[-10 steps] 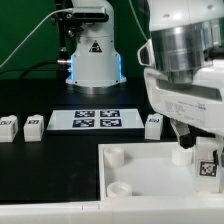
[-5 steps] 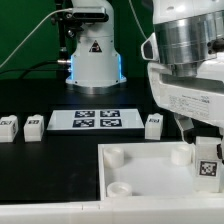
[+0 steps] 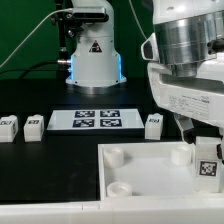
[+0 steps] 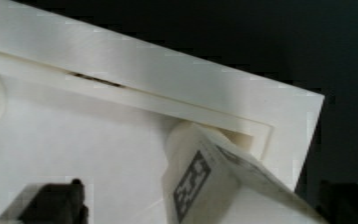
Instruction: Assemble one leg
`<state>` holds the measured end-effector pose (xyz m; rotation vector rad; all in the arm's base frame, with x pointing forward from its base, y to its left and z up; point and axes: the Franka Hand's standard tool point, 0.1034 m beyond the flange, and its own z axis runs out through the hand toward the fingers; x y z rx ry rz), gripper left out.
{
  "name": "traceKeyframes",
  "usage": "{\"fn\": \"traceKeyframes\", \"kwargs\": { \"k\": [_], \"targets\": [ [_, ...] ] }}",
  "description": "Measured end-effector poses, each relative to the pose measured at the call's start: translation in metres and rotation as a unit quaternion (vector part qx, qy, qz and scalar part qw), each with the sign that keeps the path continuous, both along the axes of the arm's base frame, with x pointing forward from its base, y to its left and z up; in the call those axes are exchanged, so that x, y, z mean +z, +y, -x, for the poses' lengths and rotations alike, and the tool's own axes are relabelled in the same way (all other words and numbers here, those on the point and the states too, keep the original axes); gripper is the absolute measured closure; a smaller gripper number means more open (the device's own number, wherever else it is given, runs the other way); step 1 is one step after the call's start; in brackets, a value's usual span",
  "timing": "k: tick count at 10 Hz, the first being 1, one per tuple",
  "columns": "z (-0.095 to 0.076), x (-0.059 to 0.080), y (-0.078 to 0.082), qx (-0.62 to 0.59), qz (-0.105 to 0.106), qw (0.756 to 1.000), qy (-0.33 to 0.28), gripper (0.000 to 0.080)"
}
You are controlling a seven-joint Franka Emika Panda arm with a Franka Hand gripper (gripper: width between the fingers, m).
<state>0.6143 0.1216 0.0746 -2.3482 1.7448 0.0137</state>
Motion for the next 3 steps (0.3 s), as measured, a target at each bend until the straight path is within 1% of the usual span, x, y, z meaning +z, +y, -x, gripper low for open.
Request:
{"fn": "traceKeyframes", "kwargs": {
  "k": [3],
  "targets": [
    [0.0000,0.0000,0.0000,0.000,0.000,1.000,0.000,0.0150]
  ]
}}
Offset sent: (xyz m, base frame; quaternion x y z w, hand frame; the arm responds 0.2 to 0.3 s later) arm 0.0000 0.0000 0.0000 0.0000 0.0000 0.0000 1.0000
